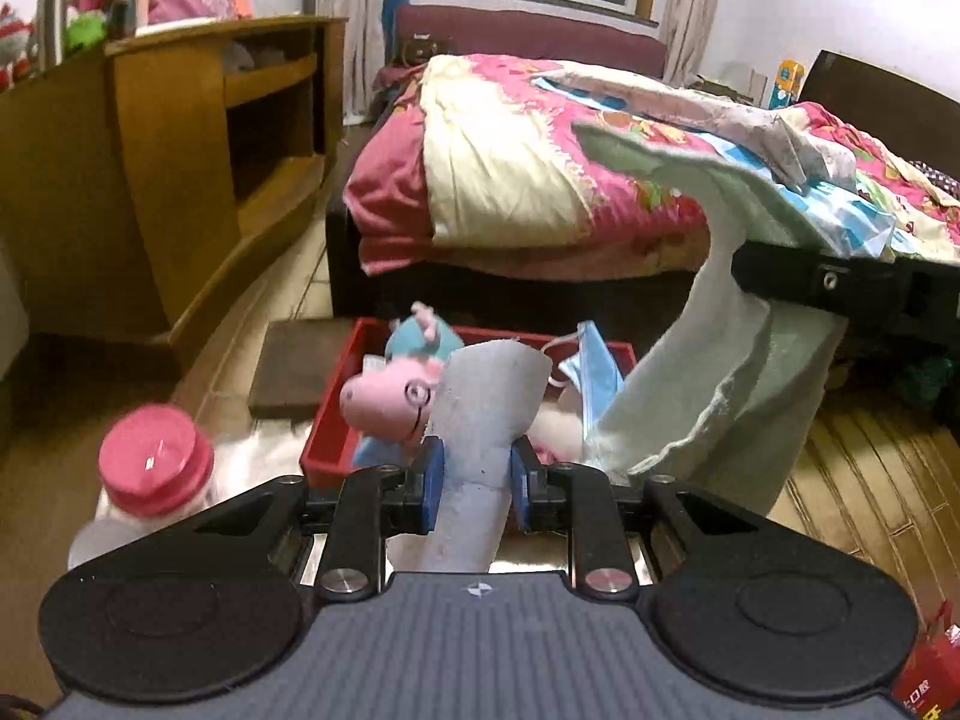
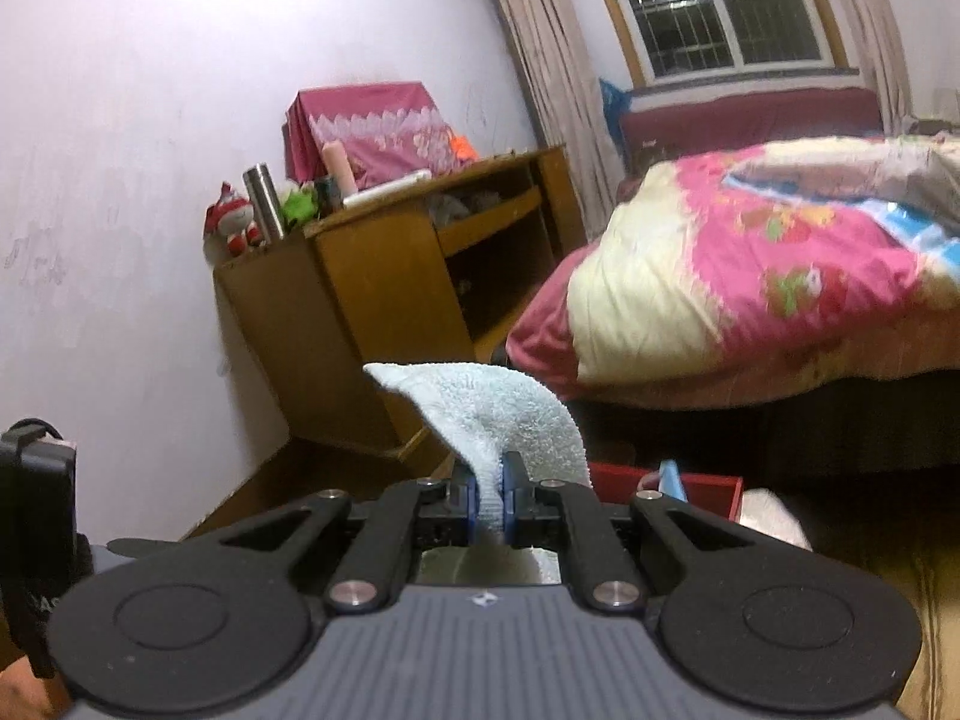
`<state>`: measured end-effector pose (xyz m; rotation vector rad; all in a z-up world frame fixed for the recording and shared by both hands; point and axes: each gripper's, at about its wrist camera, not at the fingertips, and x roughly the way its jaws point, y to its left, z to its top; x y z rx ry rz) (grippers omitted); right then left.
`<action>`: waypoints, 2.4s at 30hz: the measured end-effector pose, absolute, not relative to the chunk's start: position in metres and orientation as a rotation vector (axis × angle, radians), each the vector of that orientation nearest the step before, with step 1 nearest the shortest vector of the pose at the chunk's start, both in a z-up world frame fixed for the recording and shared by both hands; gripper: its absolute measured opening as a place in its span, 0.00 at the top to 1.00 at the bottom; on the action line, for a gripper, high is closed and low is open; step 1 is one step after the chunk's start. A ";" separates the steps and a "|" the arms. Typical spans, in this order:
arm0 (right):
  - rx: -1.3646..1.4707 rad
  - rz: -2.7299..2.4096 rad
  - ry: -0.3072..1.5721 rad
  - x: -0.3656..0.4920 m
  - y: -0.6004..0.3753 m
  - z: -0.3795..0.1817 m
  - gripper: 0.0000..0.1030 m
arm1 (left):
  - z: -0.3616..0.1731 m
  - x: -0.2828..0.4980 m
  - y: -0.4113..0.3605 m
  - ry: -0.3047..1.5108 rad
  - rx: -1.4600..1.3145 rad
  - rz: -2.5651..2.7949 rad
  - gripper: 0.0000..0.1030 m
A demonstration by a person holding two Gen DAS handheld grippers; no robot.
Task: Organize soft objects
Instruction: 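Lift and carry the towel and white sponge over the red box with both tools, then open both tools to drop the sponge and towel into the red box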
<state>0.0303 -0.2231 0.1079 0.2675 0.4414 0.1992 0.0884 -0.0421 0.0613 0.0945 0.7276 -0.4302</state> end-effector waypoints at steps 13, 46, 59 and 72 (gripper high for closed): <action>0.246 0.156 0.376 0.078 -0.241 0.128 1.00 | 0.067 0.139 -0.088 0.701 0.153 -0.429 0.78; 0.384 0.008 0.745 0.185 -0.284 -0.022 0.92 | -0.019 0.245 -0.130 0.881 0.173 -0.361 0.33; 0.394 -0.002 0.708 0.152 -0.281 0.005 0.87 | 0.025 0.202 -0.104 0.839 0.120 -0.370 0.31; 0.383 0.014 0.715 0.092 -0.262 0.021 0.86 | 0.032 0.127 -0.054 0.836 0.074 -0.361 0.30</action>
